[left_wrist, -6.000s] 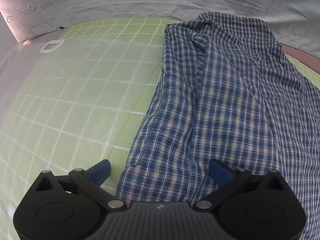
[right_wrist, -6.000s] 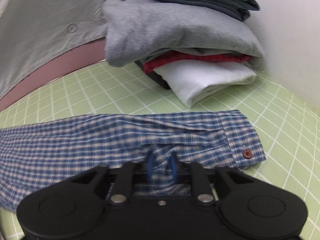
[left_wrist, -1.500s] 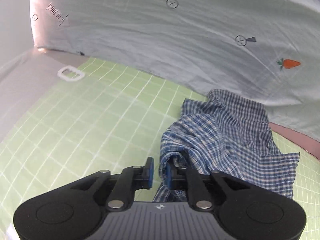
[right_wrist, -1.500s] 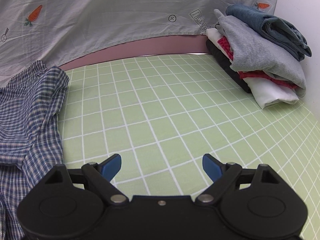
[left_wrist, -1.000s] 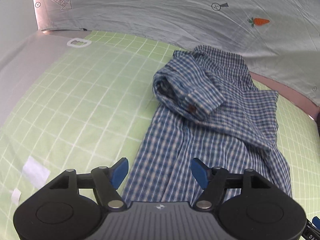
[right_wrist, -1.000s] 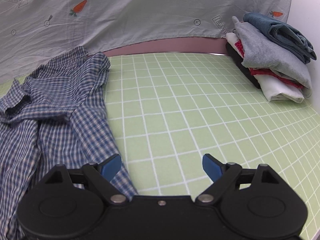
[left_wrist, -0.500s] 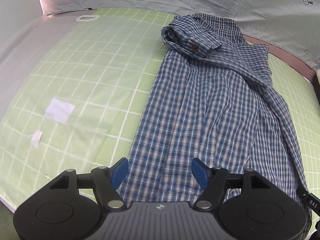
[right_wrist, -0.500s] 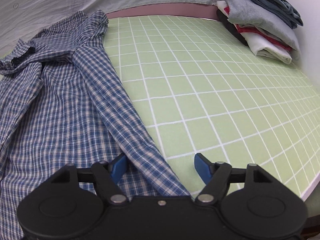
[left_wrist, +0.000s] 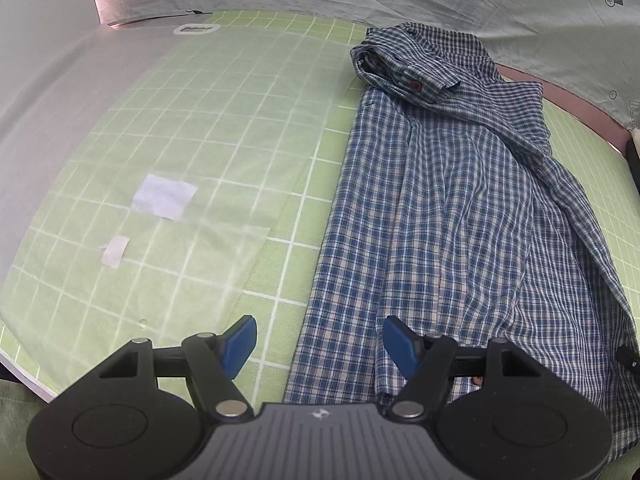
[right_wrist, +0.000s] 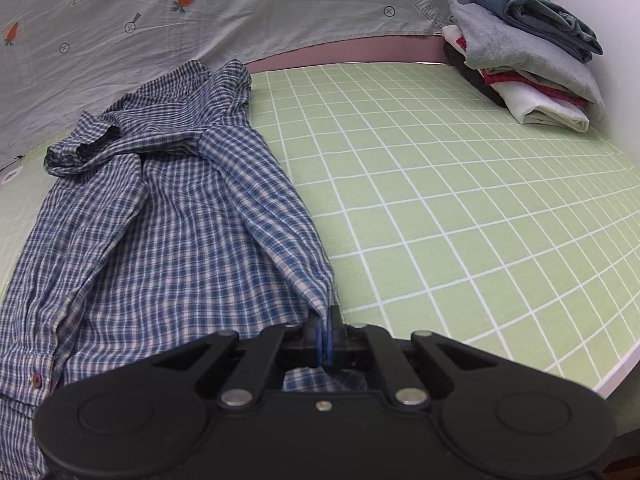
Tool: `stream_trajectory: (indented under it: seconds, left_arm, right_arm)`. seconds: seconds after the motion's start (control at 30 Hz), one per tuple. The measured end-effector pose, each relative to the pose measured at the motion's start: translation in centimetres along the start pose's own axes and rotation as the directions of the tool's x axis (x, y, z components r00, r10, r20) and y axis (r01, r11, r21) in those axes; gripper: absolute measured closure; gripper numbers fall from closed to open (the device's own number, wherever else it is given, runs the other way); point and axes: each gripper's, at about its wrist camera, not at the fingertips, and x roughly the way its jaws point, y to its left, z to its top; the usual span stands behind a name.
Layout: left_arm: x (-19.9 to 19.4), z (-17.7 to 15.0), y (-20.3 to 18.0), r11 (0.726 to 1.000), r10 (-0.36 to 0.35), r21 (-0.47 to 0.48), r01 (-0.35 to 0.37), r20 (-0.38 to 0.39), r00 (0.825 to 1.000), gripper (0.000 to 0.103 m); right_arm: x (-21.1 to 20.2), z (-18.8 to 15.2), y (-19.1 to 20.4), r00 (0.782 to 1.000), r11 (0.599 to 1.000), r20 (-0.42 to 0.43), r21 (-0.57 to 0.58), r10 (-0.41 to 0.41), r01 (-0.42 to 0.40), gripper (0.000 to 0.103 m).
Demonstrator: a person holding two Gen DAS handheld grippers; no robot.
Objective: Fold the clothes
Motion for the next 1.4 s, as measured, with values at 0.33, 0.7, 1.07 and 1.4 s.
stream_trajectory:
  seconds: [0.33, 0.7, 1.07, 1.4]
  left_arm:
    - [0.1, 0.4, 3.5, 0.999, -0.009, 0.038, 0.01, -0.025, 1.0, 0.032]
    - [0.9, 1.5, 7.0, 0.996, -0.001, 0.091, 0.006, -0.053, 0.999, 0.032]
    - [2.1, 2.0, 5.1, 0.99, -0.047, 0.131, 0.057, -0.078, 0.996, 0.032]
    - [2.6, 3.1, 2.5, 0.994, -0.046, 0.099, 0.052, -0.063, 0.997, 0.031]
  right_arm:
    - [-2.0, 0.1, 6.2, 0.991, 0.99, 0.011, -0.042, 0.137, -0.136, 0.101]
    - [0.1, -1.2, 14.1, 0.975, 0.973, -0.08, -0.091, 0.207, -0.214, 0.094]
    - [-2.2, -0.7, 10.8, 0.991, 0.99, 0.011, 0.032, 0.136, -0.136, 0.076]
    - [0.2, -1.6, 10.3, 0.988, 0.99, -0.109, -0.071, 0.114, -0.122, 0.074]
